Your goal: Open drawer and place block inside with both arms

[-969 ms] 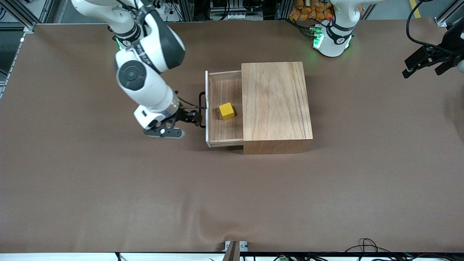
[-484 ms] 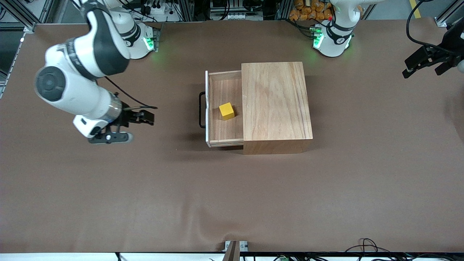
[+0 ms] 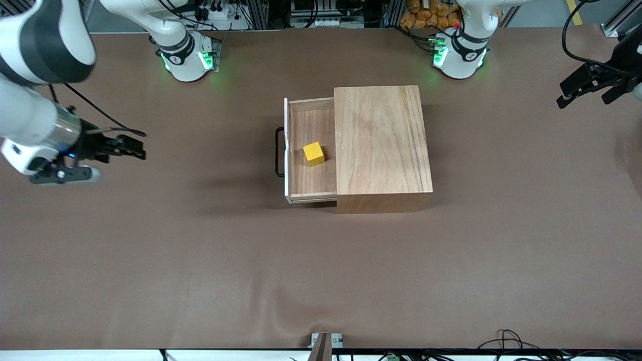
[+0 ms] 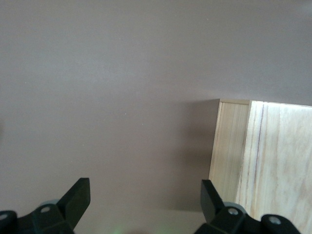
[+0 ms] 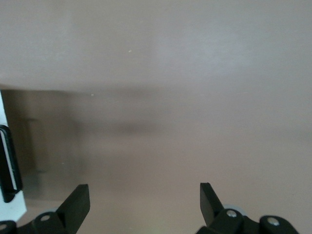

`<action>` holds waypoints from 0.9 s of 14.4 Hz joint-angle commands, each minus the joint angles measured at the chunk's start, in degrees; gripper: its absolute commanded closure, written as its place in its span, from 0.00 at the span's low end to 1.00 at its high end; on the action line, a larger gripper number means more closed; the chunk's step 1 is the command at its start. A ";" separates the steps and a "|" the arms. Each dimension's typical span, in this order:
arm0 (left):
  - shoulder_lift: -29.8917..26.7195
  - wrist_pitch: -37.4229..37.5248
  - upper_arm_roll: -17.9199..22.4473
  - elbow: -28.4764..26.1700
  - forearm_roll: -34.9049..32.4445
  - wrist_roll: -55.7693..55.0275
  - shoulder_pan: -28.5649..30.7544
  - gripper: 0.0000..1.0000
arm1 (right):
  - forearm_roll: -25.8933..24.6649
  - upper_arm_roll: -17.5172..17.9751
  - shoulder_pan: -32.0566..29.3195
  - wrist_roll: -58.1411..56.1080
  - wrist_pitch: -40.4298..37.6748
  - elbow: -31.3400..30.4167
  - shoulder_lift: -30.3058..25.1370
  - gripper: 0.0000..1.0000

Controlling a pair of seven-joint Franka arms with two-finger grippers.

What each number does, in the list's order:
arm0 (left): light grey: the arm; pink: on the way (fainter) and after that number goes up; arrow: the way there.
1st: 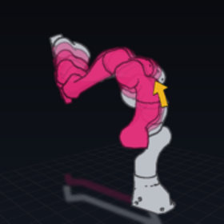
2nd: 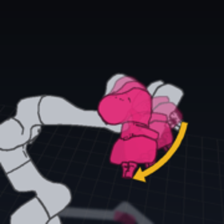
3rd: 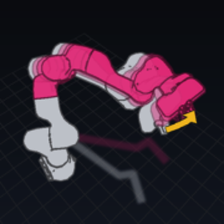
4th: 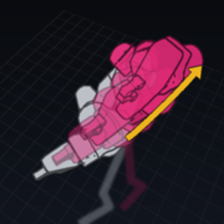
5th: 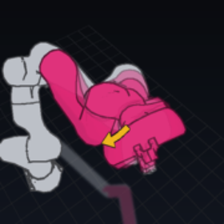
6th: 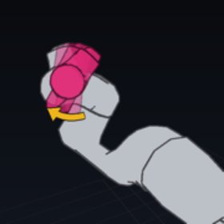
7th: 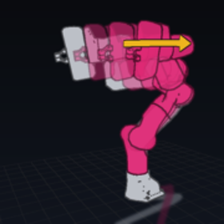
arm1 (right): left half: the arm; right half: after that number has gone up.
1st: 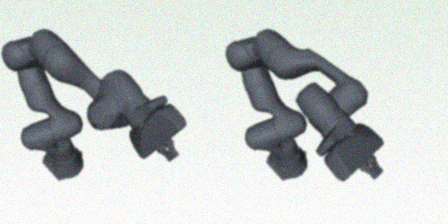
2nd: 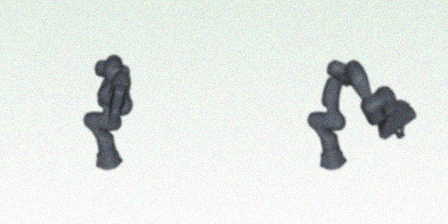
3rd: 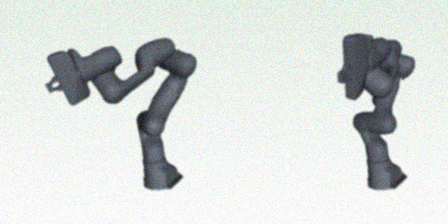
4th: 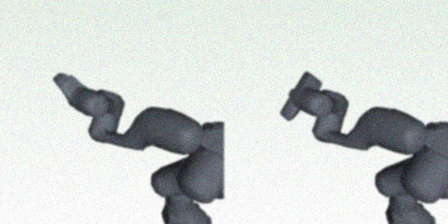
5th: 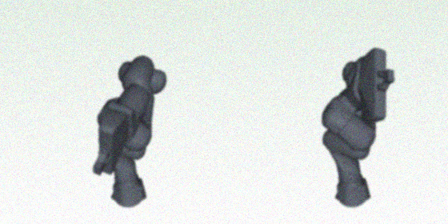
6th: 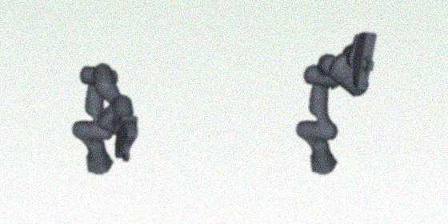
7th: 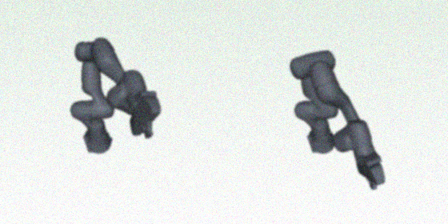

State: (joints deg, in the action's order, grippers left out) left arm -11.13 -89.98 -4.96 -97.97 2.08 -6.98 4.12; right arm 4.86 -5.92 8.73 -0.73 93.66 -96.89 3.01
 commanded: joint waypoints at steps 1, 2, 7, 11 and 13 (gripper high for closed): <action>-1.00 -0.81 -0.40 -0.91 1.08 1.09 0.54 0.00 | -2.65 0.82 -2.57 -1.72 -2.06 -0.76 -3.63 0.00; -1.09 -0.81 -0.40 -0.91 1.17 1.09 0.54 0.00 | -3.79 0.82 -3.02 -1.73 -3.20 0.20 -3.89 0.00; -1.00 -0.81 -0.40 -0.82 1.09 1.09 0.54 0.00 | -6.35 0.38 -4.07 -1.37 -6.73 1.70 -6.00 0.00; -1.00 -0.81 -0.40 -0.82 1.17 1.09 0.54 0.00 | -3.72 -0.67 -5.66 -5.58 -7.43 1.87 -6.09 0.00; -1.00 -0.81 -0.49 -0.82 1.09 1.09 0.54 0.00 | -3.63 -0.41 -5.66 -5.59 -8.22 2.23 -6.44 0.00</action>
State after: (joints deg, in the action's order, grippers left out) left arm -11.13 -90.09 -5.09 -97.98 2.08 -6.97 4.09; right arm 0.13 -6.97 3.98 -5.17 86.82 -95.11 -2.38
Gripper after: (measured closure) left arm 0.000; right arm 0.000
